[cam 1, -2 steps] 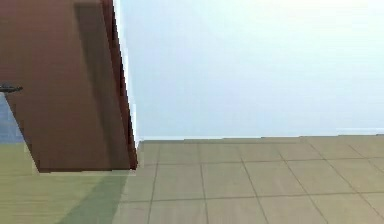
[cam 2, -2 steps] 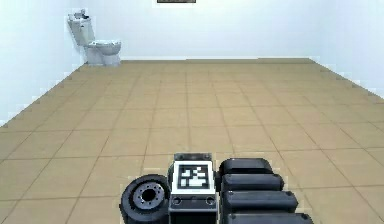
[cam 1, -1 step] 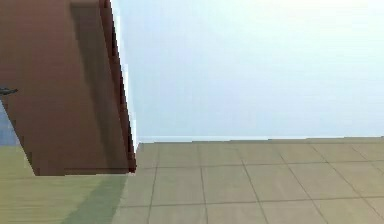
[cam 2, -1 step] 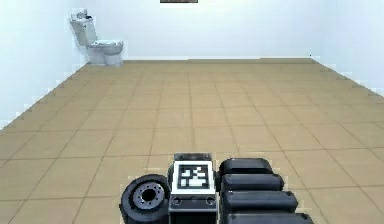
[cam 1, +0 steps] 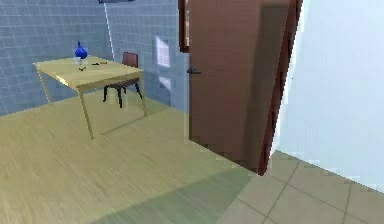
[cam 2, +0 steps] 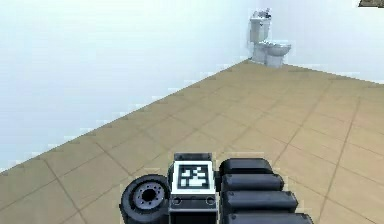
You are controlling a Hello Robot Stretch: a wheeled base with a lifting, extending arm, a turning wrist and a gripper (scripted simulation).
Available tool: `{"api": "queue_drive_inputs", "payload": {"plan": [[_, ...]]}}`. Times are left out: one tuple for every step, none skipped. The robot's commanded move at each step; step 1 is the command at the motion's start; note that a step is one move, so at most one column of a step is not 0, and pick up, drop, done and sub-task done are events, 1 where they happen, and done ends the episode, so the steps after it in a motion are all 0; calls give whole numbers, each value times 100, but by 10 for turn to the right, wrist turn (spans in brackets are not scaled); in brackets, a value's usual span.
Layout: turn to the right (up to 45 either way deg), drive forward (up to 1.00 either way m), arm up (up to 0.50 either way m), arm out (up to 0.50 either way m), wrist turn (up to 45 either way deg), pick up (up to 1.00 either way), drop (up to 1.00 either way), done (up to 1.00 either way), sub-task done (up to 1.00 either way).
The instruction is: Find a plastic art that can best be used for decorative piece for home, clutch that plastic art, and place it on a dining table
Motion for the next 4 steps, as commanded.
{"api": "queue_drive_inputs", "payload": {"plan": [[-270, 0, 0, 0, 0, 0, 0, 0, 0], [0, 100, 0, 0, 0, 0, 0, 0, 0], [-90, 0, 0, 0, 0, 0, 0, 0, 0], [0, 25, 0, 0, 0, 0, 0, 0, 0]]}}
